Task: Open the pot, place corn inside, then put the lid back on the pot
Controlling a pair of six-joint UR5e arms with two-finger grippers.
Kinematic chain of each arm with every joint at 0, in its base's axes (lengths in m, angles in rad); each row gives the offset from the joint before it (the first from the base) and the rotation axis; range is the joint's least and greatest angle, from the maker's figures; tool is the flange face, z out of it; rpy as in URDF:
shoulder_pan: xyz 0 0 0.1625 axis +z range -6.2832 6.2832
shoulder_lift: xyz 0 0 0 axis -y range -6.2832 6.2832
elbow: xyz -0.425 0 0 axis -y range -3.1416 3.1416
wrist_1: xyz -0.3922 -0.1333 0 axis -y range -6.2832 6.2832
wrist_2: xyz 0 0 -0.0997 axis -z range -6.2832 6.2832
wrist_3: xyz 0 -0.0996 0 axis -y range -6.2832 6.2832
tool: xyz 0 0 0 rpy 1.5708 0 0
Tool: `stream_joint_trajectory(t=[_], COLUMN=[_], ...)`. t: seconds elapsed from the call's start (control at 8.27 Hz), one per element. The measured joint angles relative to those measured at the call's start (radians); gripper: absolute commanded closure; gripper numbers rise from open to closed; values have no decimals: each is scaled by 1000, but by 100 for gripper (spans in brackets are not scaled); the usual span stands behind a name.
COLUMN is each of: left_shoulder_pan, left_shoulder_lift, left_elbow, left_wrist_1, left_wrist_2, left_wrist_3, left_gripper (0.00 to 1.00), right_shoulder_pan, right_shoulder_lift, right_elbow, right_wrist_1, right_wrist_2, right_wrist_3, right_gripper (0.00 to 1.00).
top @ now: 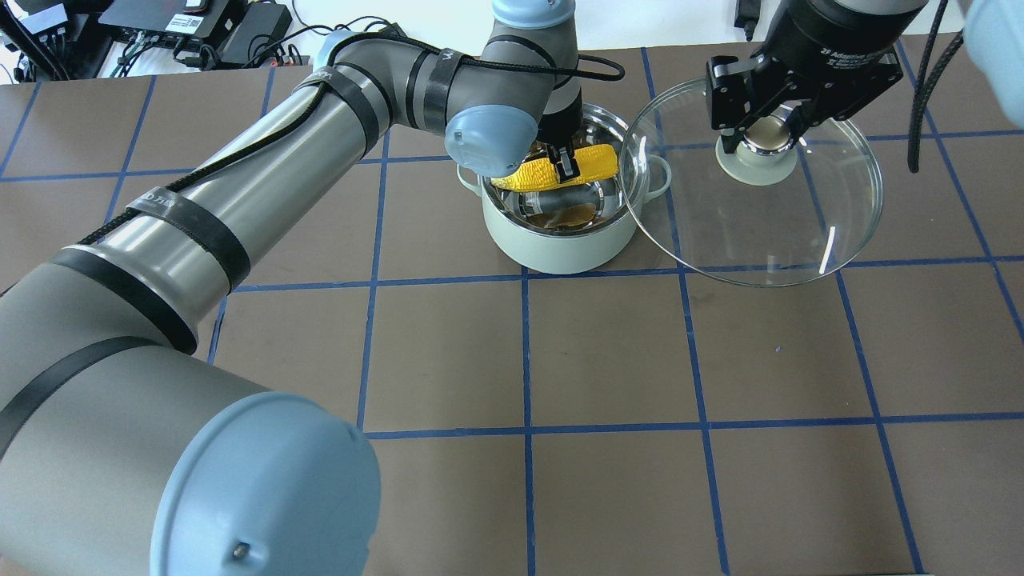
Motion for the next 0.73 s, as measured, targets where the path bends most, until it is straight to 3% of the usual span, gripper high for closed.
stream_joint_trajectory(t=[0.12, 0.24, 0.73], left_shoulder_pan=[0, 0, 0], left_shoulder_lift=[0, -1, 1], left_elbow=[0, 0, 2], left_wrist_1=[0, 0, 0], left_wrist_2=[0, 0, 5], left_wrist_3=[-1, 0, -1], left_gripper=[11, 0, 0], right_shoulder_pan=[0, 0, 0], right_shoulder_lift=[0, 0, 0], right_elbow=[0, -1, -3], right_wrist_1=[0, -1, -2], right_wrist_2=[-1, -1, -1], right_wrist_3=[1, 1, 2], right_gripper=[82, 82, 84])
